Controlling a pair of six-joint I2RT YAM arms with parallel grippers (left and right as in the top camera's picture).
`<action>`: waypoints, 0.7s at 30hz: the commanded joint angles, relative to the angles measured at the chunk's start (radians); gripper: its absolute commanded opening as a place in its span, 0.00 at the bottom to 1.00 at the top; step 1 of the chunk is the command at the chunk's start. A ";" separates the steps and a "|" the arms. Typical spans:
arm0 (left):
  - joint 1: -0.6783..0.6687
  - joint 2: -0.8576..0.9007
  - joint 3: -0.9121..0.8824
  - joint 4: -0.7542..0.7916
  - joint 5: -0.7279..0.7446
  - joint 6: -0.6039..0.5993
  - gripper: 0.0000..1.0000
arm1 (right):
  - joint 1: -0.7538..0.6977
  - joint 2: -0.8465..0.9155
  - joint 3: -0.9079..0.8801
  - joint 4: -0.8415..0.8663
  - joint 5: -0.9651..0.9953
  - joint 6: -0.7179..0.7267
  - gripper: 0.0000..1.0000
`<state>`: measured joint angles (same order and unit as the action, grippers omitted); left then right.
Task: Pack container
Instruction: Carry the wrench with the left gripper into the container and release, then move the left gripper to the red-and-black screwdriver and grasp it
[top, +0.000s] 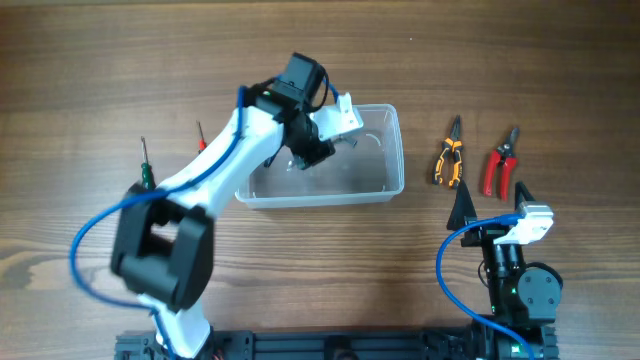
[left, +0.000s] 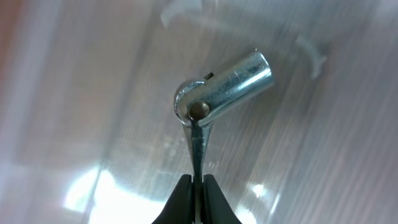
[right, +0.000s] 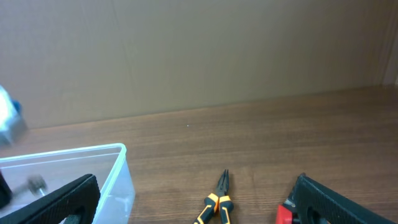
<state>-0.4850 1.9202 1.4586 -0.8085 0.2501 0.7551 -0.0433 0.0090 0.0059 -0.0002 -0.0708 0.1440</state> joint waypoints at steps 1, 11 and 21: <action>0.001 0.134 0.011 0.008 -0.009 0.023 0.04 | -0.005 -0.006 -0.001 0.003 -0.005 -0.010 1.00; 0.001 0.109 0.048 0.003 -0.008 -0.031 0.34 | -0.005 -0.006 -0.001 0.003 -0.005 -0.010 1.00; 0.270 -0.238 0.175 -0.085 -0.183 -0.410 0.35 | -0.005 -0.006 -0.001 0.003 -0.005 -0.010 1.00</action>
<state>-0.3592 1.7081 1.6325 -0.8352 0.1963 0.5766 -0.0433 0.0090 0.0059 -0.0002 -0.0711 0.1440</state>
